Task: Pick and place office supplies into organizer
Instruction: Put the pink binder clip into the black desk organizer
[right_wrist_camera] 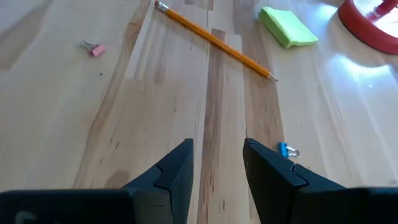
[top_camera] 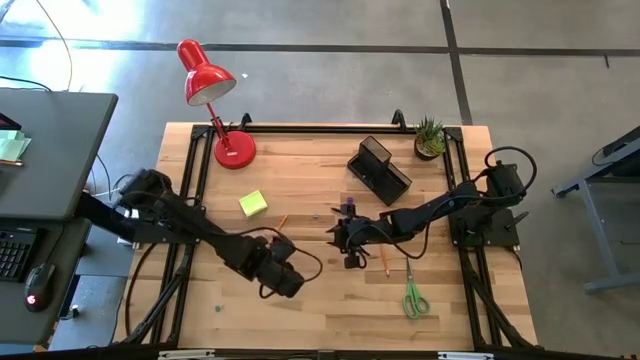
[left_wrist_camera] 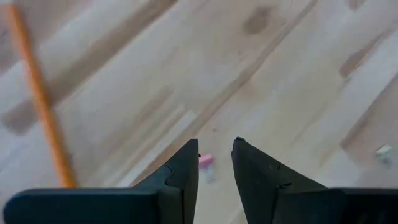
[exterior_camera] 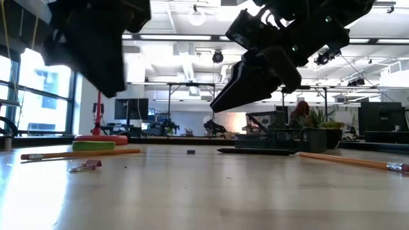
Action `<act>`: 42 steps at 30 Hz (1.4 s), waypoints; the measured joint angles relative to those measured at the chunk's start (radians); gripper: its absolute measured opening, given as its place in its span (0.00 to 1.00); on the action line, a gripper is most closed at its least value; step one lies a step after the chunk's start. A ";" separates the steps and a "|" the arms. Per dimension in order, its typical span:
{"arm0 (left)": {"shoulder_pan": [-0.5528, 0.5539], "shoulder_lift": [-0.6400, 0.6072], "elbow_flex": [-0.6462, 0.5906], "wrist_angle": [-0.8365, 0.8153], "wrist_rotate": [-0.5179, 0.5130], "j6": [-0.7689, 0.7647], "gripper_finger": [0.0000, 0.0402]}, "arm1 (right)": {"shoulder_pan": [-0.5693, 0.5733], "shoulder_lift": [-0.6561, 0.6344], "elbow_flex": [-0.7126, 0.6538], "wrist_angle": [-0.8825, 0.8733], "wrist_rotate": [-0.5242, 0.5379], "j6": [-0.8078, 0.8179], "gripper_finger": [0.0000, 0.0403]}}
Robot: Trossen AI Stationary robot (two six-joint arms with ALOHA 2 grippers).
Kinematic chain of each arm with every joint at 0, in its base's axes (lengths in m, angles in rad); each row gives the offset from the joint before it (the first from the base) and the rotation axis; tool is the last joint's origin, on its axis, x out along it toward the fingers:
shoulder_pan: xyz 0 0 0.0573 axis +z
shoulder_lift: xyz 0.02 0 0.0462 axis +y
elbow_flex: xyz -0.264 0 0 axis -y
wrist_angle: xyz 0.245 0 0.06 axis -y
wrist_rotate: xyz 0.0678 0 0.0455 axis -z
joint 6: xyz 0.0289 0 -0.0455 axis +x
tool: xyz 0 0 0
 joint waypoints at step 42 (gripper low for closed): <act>0.008 0.187 0.002 0.059 0.156 0.117 0.21 | -0.019 0.032 0.000 -0.029 -0.014 0.035 0.33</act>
